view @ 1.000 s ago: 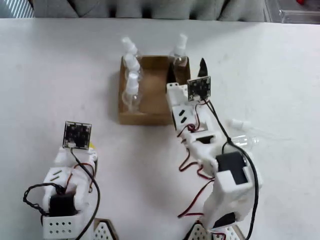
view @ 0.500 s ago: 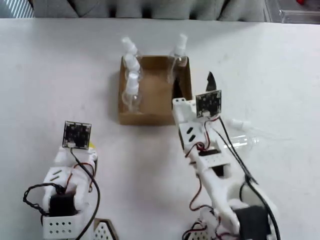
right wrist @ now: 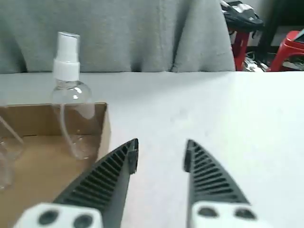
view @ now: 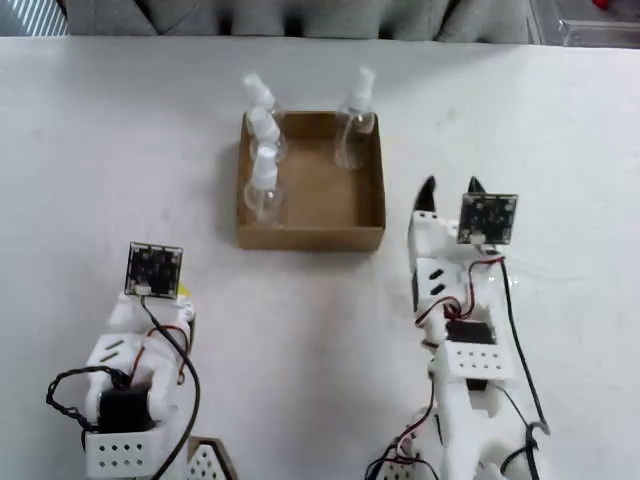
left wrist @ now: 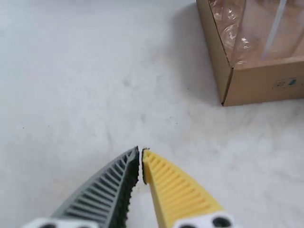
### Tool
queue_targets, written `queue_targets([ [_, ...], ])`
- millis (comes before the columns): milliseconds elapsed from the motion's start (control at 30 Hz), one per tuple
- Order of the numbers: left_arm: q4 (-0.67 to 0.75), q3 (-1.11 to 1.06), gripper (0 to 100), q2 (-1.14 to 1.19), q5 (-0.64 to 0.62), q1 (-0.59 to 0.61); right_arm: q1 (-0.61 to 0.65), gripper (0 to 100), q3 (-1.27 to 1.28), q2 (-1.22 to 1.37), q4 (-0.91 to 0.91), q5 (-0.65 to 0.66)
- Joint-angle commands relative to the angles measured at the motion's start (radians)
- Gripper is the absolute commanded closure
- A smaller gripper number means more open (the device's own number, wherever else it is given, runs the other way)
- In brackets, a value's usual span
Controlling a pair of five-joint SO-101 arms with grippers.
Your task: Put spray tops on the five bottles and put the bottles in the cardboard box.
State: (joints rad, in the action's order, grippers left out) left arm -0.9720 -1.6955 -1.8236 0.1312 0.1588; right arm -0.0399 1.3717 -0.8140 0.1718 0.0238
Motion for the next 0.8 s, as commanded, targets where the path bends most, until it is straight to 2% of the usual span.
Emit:
queue_targets([
  [0, 0.015, 0.003, 98, -0.008, 0.009, -0.007, -0.088, 96.9, -0.011, -0.058, -0.054, -0.006],
  [100, 0.014, 0.003, 98, -0.008, 0.009, -0.007, -0.154, 94.4, -0.011, -0.074, -0.094, -0.003],
  [267, -0.006, 0.003, 98, -0.008, 0.009, -0.007, -0.243, 98.6, -0.017, -0.068, -0.185, 0.006],
  [600, -0.006, 0.003, 98, -0.008, 0.009, -0.007, -0.306, 98.4, -0.235, -0.065, -0.705, 0.055],
  [767, -0.006, 0.003, 98, -0.008, 0.009, -0.007, -0.306, 98.5, -0.341, -0.056, -0.843, 0.055],
])
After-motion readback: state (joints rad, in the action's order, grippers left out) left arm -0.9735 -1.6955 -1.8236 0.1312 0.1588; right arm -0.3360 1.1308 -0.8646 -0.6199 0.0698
